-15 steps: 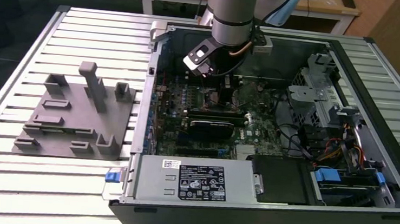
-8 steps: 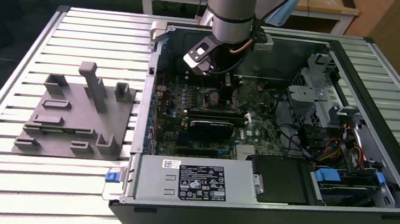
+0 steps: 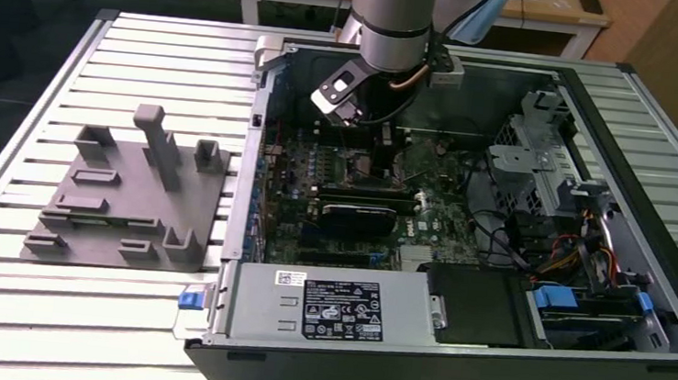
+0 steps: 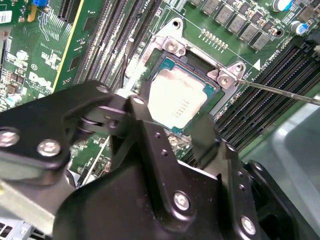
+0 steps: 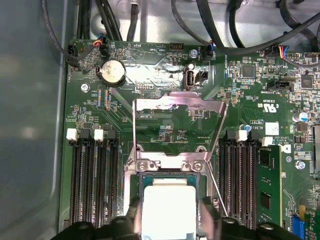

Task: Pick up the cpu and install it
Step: 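Place the cpu into insertion slot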

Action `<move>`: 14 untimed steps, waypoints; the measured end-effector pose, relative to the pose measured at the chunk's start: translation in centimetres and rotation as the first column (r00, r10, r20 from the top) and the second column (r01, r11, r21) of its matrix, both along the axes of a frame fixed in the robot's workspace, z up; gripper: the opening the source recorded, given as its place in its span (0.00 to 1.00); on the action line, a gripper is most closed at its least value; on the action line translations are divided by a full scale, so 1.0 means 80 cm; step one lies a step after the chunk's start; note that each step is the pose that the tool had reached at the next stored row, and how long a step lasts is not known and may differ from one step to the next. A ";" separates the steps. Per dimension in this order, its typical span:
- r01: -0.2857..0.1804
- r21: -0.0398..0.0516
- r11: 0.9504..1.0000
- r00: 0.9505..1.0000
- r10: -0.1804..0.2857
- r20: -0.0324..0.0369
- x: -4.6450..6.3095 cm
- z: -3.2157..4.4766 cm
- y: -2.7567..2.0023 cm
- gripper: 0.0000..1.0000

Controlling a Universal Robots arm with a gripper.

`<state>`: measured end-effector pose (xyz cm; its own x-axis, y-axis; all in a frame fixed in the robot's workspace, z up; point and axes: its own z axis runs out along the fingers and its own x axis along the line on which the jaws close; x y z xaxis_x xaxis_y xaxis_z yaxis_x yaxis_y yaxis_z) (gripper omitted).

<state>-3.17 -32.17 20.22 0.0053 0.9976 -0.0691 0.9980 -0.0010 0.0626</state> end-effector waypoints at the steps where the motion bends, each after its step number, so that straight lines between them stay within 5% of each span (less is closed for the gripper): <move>1: 0.000 0.000 1.000 1.000 0.000 0.000 0.000 0.0000 0.0000 0.53; 10: 0.000 0.000 1.000 1.000 0.000 0.000 0.000 0.0000 0.0000 0.18; 14: 0.000 0.000 1.000 1.000 0.000 0.000 0.000 0.0000 0.0000 0.11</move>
<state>-3.17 -32.17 20.23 0.0055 0.9976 -0.0693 0.9980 -0.0011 0.0626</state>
